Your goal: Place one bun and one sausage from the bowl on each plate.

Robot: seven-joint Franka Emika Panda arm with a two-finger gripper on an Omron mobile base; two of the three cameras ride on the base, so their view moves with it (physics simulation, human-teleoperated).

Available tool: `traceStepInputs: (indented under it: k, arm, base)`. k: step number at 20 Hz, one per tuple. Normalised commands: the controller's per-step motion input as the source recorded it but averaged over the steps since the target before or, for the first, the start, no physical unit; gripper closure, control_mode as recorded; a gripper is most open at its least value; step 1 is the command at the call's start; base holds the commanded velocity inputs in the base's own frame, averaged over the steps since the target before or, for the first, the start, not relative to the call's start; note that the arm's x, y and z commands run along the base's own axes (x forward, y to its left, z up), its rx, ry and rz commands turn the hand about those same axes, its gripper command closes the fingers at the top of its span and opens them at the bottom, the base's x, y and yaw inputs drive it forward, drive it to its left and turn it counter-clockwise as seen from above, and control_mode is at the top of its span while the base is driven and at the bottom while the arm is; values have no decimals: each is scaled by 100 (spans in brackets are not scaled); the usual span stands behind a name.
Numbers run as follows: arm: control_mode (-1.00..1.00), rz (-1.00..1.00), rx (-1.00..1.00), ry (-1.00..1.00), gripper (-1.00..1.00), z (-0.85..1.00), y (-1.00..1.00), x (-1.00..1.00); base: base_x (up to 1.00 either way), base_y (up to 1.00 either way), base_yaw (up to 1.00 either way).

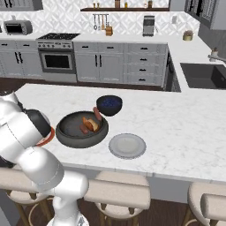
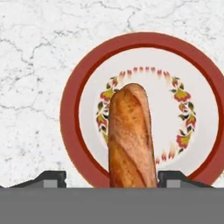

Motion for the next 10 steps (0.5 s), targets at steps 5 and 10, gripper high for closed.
traceStepInputs:
  k: [5,10]
  arm:
    - [-100,0,0,-8,-100,13,0,5]
    - [-100,0,-3,-1,-100,79,-37,1]
  base:
    - [0,0,0]
    - [0,0,0]
